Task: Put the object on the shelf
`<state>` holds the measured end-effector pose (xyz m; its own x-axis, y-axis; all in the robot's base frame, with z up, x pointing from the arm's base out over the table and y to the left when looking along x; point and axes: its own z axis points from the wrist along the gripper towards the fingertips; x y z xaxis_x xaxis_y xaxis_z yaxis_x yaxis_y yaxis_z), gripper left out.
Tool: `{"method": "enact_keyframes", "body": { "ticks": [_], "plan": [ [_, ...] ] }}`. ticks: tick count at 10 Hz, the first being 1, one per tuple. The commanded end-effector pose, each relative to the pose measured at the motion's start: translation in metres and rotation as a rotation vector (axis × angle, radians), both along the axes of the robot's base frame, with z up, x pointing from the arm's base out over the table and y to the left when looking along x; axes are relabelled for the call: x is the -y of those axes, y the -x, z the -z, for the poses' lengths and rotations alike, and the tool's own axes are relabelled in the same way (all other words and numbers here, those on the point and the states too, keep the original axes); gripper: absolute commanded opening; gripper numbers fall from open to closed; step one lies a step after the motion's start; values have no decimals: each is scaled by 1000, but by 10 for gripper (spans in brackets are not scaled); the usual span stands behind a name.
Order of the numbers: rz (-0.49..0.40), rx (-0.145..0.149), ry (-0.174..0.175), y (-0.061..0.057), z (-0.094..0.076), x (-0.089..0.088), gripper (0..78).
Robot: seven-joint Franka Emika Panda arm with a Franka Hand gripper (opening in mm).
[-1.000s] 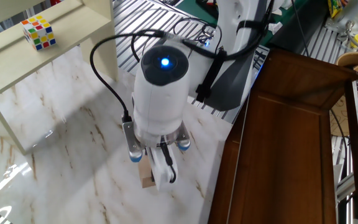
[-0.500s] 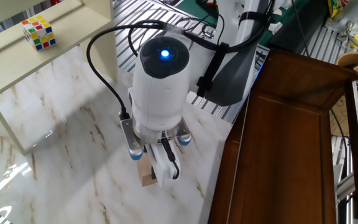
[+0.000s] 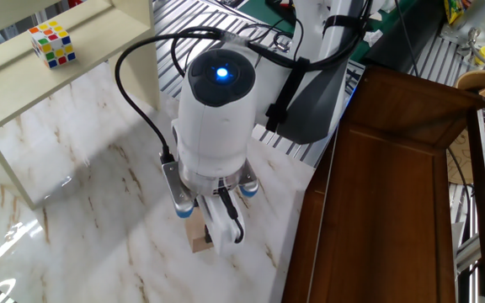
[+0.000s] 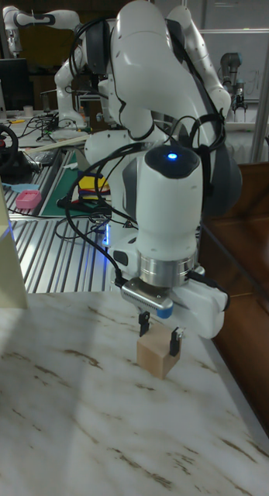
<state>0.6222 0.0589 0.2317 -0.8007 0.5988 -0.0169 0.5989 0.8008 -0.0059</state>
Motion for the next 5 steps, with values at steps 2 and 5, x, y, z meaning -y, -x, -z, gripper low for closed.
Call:
{"method": "enact_keyframes", "body": {
  "ticks": [2, 5],
  "plan": [
    [-3, 23, 15, -2, -3, 0, 12],
    [-28, 29, 27, -2, -3, 0, 12]
  ]
}}
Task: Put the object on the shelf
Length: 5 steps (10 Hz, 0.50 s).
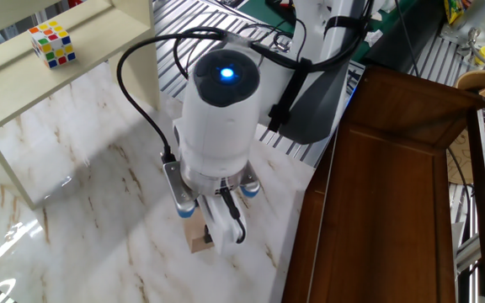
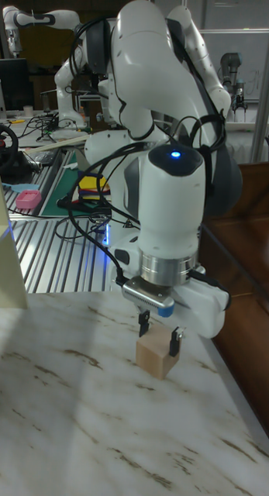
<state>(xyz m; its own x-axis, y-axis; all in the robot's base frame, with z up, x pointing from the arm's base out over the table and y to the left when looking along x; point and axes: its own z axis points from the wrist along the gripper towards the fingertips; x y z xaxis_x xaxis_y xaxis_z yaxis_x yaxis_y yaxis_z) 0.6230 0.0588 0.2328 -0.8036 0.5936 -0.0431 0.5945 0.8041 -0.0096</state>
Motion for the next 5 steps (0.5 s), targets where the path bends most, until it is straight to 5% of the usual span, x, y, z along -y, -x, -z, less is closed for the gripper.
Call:
{"method": "enact_keyframes", "body": {
  "ticks": [1, 5],
  "plan": [
    [-25, 11, 22, -1, -2, 0, 12],
    [-25, 10, 21, -1, -4, 0, 12]
  ]
}}
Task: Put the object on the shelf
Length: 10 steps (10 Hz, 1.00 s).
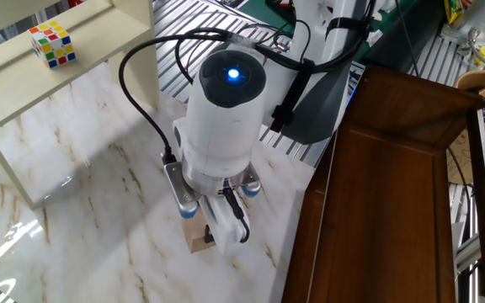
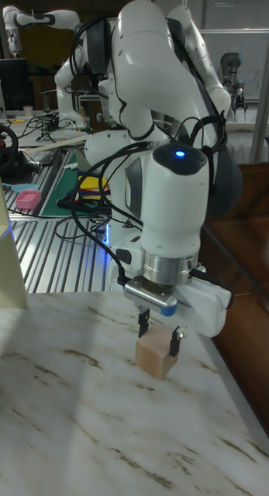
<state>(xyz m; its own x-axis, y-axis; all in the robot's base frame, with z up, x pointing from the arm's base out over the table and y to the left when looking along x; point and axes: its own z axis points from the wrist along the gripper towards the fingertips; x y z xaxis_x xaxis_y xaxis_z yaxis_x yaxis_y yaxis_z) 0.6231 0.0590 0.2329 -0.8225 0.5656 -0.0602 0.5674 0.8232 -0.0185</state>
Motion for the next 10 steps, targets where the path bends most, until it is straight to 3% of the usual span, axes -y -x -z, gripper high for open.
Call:
{"method": "enact_keyframes", "body": {
  "ticks": [1, 3, 8, 10],
  "plan": [
    [13, -7, 3, 0, -15, 0, 12],
    [13, -21, -3, 5, -45, 2, 12],
    [42, -21, 0, 25, -79, -7, 12],
    [52, -25, -5, 38, -99, -6, 12]
  ]
}}
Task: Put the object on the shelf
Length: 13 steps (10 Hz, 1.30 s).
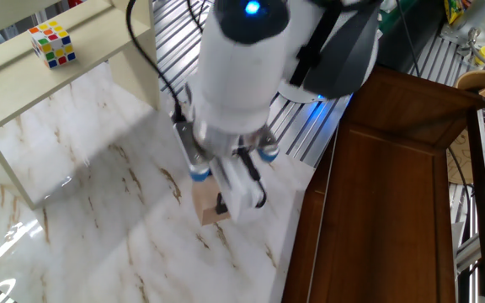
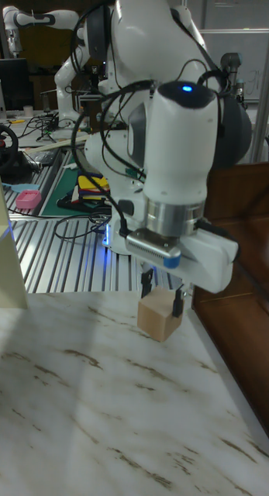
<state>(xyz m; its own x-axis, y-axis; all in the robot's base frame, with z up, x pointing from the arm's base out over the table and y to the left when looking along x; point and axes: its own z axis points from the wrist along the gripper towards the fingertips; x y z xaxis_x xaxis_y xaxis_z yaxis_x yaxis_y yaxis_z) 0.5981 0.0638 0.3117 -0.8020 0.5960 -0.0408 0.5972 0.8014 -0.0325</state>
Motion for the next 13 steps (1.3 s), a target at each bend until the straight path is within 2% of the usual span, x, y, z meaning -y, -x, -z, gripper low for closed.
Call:
{"method": "enact_keyframes", "body": {
  "ticks": [1, 2, 5, 8, 13],
  "plan": [
    [15, -1, -4, 15, -24, -1, 12],
    [13, -4, -5, 20, -32, 0, 12],
    [17, -3, -8, 29, -40, -3, 12],
    [17, -1, -16, 27, -41, -2, 12],
    [6, -5, -9, 26, -42, -3, 12]
  ]
}}
